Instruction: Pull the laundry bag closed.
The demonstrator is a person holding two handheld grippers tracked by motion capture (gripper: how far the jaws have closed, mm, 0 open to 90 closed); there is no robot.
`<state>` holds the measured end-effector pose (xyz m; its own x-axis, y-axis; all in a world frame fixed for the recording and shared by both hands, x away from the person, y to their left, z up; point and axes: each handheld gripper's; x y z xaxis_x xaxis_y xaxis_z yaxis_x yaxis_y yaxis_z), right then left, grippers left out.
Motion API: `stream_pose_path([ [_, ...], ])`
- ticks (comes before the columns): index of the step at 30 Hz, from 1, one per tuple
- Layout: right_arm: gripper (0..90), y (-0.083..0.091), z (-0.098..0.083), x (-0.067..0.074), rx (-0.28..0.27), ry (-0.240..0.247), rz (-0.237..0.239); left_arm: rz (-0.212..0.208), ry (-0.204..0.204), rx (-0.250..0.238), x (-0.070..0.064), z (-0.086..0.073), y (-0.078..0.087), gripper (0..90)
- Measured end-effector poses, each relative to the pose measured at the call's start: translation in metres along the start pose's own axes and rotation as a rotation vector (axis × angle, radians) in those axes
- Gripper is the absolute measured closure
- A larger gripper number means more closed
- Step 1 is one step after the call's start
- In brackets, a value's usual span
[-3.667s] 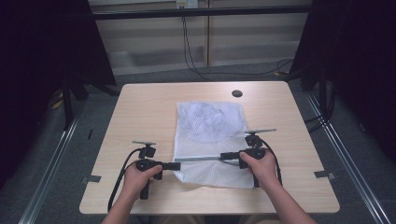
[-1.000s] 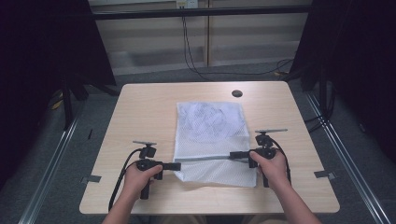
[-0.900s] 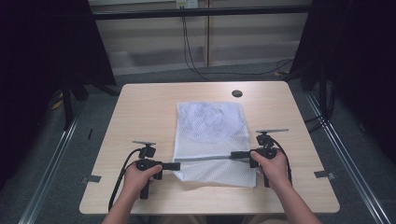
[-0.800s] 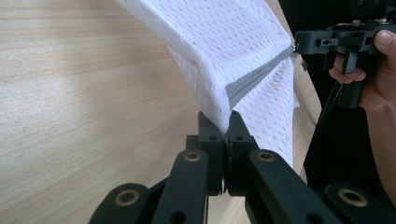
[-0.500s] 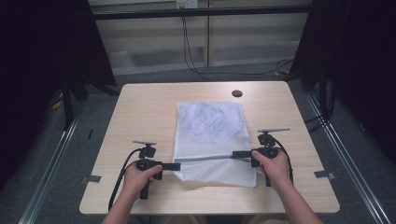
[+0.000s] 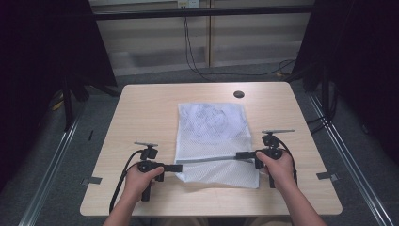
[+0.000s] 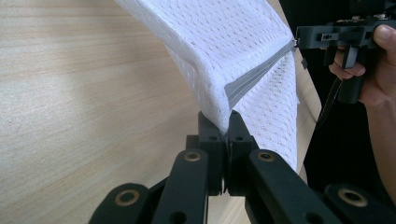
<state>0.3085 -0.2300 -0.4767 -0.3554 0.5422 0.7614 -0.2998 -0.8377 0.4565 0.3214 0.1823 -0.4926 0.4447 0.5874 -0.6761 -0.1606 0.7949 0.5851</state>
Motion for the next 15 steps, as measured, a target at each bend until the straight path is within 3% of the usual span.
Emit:
stream_pose_path([
  [8, 87.4, 0.0008, -0.0002, -0.0004, -0.005, -0.002, 0.005, -0.004, 0.001, 0.004, 0.0001, 0.0002, 0.0003, 88.5],
  [11, 87.4, 0.0027, 0.0001, -0.0010, -0.007, -0.002, -0.017, 0.005, 0.019, -0.006, 0.0017, -0.0001, 0.0022, 88.5],
  [14, 87.4, 0.0070, -0.0001, -0.0033, -0.010, -0.012, -0.015, -0.001, 0.002, -0.005, 0.0023, -0.0005, 0.0031, 88.5],
  [15, 87.4, 0.0073, -0.0001, -0.0034, -0.013, -0.012, -0.017, -0.004, 0.017, -0.009, 0.0003, -0.0006, 0.0029, 88.5],
])
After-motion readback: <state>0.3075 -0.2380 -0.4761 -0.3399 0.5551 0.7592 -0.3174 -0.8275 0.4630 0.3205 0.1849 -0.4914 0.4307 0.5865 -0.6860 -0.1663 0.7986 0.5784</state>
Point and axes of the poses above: each handheld gripper's, and its own axes: y roughly backward along the jaws, z roughly out of its top, x roughly to its left, and after that the axes turned 5 degrees about z, right-handed
